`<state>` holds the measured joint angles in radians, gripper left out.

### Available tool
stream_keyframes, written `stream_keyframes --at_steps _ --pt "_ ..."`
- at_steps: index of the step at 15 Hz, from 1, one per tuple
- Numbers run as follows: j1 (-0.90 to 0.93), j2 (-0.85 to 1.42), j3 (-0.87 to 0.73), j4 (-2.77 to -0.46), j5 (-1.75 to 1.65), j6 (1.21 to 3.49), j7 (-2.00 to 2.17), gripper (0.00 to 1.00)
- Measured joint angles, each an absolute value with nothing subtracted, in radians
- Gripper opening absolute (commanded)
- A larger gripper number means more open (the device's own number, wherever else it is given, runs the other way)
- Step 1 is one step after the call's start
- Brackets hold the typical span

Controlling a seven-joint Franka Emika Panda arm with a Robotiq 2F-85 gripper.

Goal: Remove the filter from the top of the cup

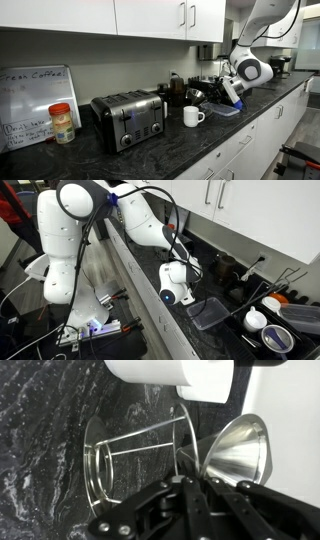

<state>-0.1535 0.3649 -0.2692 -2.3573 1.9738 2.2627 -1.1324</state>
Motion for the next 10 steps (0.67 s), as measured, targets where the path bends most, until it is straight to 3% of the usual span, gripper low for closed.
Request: stream_keyframes --at_steps 10 --pt "-0.125 0.243 -0.257 -2.395 1.876 2.36 -1.126 0.01"
